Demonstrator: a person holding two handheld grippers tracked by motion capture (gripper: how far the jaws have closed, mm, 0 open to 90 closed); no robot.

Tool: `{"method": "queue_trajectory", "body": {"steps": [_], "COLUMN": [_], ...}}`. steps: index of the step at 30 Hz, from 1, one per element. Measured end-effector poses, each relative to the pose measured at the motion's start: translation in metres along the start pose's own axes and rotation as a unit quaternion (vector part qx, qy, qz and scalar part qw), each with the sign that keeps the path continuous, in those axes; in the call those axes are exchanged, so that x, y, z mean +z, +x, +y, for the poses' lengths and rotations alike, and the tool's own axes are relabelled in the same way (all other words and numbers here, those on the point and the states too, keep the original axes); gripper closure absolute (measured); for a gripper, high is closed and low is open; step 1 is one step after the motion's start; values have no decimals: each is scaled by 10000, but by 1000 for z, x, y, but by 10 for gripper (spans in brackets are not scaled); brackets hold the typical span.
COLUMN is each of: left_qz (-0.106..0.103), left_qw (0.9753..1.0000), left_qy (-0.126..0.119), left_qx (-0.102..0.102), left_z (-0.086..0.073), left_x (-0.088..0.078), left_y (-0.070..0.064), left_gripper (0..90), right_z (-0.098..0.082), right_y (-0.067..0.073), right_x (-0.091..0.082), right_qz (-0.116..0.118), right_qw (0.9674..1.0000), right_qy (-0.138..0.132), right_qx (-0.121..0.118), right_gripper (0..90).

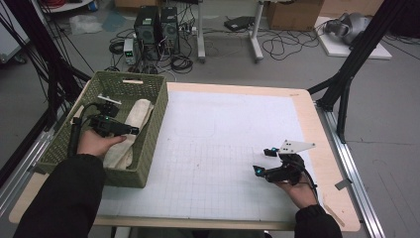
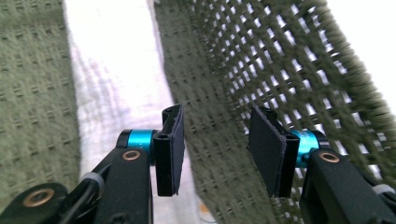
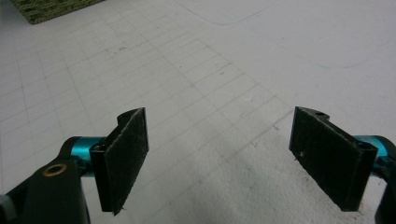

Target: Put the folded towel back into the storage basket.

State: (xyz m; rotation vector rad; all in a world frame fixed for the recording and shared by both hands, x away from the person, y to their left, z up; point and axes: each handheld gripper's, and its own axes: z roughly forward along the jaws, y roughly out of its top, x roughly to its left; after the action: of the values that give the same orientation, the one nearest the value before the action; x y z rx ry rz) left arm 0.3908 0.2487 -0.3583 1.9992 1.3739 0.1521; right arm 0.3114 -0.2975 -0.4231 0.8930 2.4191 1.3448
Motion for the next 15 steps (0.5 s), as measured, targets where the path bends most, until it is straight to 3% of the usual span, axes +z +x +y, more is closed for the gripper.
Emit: {"method": "queue_trajectory", "body": {"steps": [6,9,15], "left_qz": [-315,-520,-988], "left_qw": [9991,9972,9886], "left_qy": [-231,-411,-911], "left_qx": [-161,-339,-682], "left_z": [1,1,-2], "left_x": [-6,-9,-17], "left_y": [1,3,7], "left_gripper": [524,509,490], "right_z": [0,1,2], "right_y": [-1,0,0], "right_x": [0,0,1], "right_qz": [1,22,44], "right_qw": [10000,10000,10000], "right_qy": [-23,-53,-63], "right_qx": [12,21,0], "right_gripper": [177,174,172]}}
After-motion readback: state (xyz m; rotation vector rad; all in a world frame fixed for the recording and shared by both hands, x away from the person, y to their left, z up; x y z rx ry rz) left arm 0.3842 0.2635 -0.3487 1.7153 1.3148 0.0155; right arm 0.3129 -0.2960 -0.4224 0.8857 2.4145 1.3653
